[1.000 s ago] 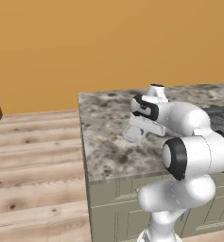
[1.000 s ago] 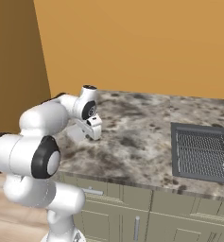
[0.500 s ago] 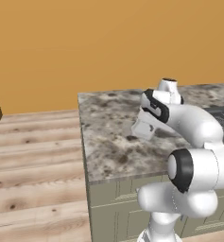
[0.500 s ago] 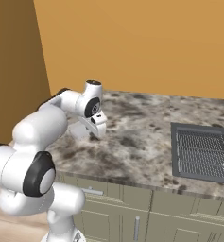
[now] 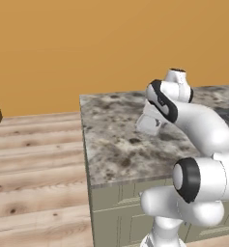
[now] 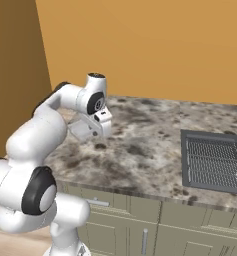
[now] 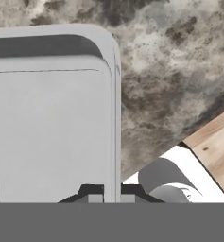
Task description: Pick the tupperware and colander and place them in the sink. Then turn on the water.
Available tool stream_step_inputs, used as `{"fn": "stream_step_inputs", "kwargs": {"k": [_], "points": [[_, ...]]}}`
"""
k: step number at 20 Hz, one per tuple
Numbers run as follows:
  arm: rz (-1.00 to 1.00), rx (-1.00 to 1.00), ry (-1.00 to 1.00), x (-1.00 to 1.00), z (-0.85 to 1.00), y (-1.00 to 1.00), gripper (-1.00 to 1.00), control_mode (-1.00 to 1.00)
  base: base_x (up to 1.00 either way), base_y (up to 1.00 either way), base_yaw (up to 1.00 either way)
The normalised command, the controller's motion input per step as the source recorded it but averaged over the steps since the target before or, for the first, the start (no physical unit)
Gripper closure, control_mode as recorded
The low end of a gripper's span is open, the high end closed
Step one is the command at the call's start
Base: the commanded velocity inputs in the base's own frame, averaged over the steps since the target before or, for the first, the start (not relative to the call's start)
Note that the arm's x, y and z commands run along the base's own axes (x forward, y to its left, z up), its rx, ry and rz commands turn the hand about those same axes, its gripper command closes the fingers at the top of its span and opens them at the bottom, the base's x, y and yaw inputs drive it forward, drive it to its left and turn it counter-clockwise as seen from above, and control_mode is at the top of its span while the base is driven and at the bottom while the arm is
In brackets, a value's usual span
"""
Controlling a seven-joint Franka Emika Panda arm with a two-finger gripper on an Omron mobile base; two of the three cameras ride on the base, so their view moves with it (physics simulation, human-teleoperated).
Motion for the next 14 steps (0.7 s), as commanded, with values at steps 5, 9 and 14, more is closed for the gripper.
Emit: {"fn": "stream_step_inputs", "kwargs": {"k": [5,9,14], "points": [[0.13,0.0,-0.03,-0.05,0.64,0.0,1.0,-1.0,0.0,0.0,0.0],[0.14,0.0,-0.09,-0.2,0.56,0.0,1.0,-1.0,0.0,0.0,0.0],[0.11,0.0,-0.09,-0.25,0.59,0.0,1.0,-1.0,0.0,0.0,0.0]]}}
